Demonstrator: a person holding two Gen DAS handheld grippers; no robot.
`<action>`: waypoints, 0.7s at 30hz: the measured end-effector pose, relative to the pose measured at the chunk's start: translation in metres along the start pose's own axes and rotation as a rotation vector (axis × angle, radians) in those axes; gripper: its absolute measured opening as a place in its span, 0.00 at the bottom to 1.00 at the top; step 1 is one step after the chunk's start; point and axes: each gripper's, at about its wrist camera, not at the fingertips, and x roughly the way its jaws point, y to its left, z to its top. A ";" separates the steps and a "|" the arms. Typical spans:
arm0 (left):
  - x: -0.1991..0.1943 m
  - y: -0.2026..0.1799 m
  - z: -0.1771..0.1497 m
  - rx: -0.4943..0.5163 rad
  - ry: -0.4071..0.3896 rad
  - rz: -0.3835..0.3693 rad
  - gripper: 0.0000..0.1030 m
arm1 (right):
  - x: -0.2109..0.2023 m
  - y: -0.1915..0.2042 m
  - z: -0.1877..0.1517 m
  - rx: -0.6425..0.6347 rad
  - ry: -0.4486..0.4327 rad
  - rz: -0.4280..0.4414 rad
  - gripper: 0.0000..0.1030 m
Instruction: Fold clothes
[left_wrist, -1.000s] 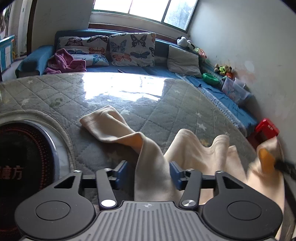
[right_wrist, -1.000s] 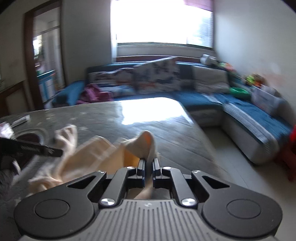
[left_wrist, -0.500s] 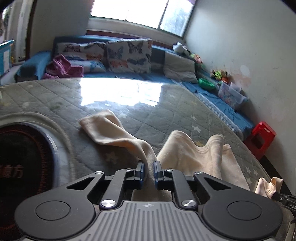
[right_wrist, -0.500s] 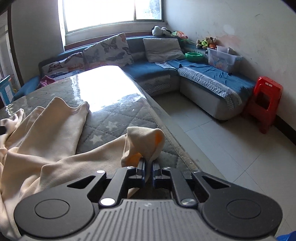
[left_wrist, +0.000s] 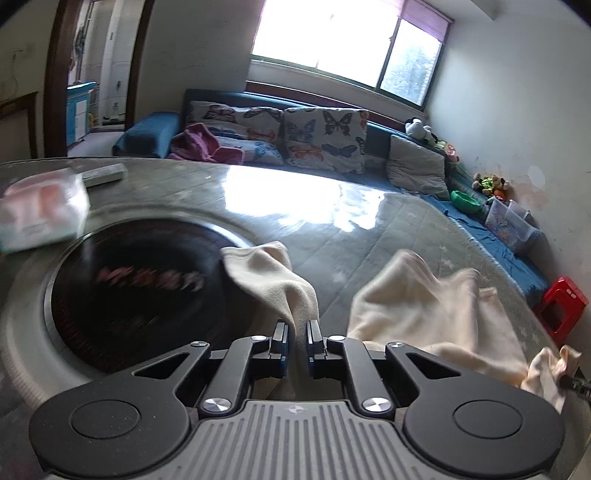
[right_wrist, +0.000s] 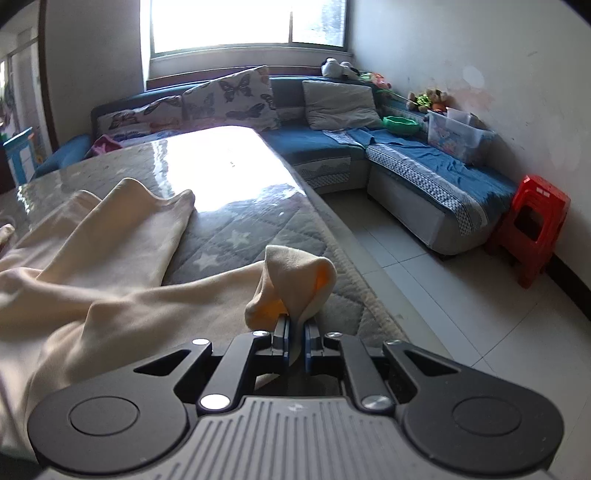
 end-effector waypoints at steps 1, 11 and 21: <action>-0.005 0.003 -0.005 0.000 0.003 0.010 0.10 | -0.001 0.002 -0.001 -0.006 0.001 0.005 0.07; -0.059 0.051 -0.051 -0.066 0.059 0.100 0.11 | -0.016 0.020 -0.007 -0.064 0.010 0.052 0.09; -0.084 0.039 -0.035 0.052 0.007 0.050 0.33 | -0.036 0.015 0.004 -0.065 -0.005 0.077 0.16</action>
